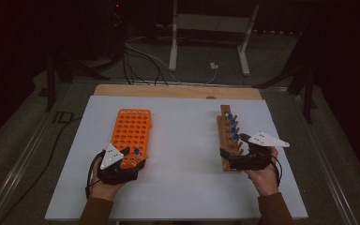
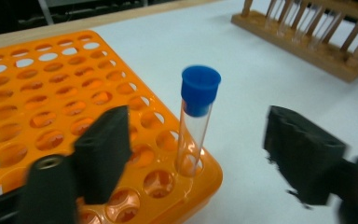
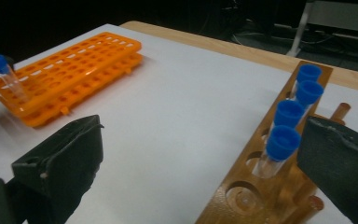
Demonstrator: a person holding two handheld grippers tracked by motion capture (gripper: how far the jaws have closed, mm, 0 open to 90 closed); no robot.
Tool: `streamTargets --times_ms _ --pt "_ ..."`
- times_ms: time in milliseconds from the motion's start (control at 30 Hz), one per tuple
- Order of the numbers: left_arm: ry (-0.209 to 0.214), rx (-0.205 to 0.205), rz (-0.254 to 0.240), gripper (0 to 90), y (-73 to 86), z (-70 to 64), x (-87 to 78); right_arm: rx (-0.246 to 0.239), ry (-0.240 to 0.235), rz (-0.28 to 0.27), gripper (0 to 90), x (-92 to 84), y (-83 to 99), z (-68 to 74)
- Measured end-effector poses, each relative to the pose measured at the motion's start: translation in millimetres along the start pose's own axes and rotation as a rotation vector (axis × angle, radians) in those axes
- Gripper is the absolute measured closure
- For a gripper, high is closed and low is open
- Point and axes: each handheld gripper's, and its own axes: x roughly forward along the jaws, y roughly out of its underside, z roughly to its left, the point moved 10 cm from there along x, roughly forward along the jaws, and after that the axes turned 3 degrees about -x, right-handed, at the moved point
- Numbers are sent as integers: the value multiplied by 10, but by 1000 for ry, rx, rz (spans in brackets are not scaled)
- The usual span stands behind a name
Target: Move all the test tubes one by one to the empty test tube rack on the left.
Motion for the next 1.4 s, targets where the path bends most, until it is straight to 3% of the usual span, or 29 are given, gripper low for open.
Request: streamTargets --times_ms 200,400,700,933,1167,1400 --pt "19 -47 -45 21 -73 9 -38 1 31 26 19 45 48 -112" --pt "13 -61 -91 16 -140 22 -93 10 68 68 107 111 117 -241" --pt "12 -57 -126 16 -200 -2 -136 7 118 101 468 214 220 -359" --pt "11 -65 -125 16 -196 7 -139 0 131 127 659 263 289 -387" --pt "10 -63 -119 17 -190 1 -134 4 151 139 762 299 292 -413" --pt "10 -63 -121 17 -193 -2 -137 -2 148 146 770 317 284 -417"
